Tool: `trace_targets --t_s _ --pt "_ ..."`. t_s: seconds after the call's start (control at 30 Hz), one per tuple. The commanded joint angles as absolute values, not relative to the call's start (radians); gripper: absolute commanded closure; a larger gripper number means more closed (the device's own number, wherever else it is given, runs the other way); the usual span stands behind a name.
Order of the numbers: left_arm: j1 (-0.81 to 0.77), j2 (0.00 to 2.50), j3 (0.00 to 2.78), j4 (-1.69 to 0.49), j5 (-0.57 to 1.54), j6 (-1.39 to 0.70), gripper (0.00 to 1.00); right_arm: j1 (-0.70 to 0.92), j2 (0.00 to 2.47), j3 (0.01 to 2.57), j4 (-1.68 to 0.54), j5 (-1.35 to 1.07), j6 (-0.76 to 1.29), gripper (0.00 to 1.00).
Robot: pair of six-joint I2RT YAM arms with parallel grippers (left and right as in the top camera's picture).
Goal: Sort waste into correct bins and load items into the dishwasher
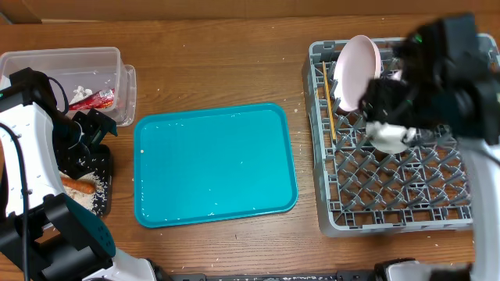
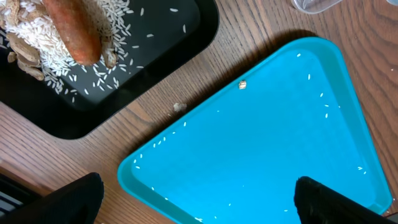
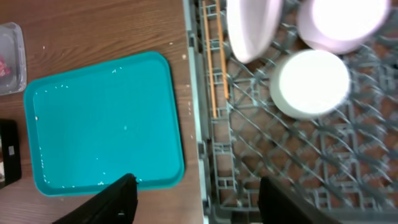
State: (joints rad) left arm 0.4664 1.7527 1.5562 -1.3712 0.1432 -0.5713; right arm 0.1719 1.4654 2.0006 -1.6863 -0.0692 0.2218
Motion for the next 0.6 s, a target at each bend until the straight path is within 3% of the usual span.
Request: trace_targets --t_s 0.0,0.23,0.27,0.57 --pt "0.465 1.754 1.553 -1.371 0.147 -0.583 0.0 0.175 1.37 1.92 -1.689 -0.013 0.237 0.36" --pt "0.465 1.754 1.553 -1.371 0.147 -0.583 0.0 0.175 1.068 1.526 -1.508 -0.009 0.265 0.32" --pt "0.465 1.754 1.553 -1.371 0.147 -0.584 0.0 0.175 1.025 1.462 -1.459 -0.013 0.28 0.0" --pt "0.465 1.754 1.553 -1.371 0.147 -0.584 0.0 0.175 0.884 1.155 -1.286 -0.04 0.517 0.0"
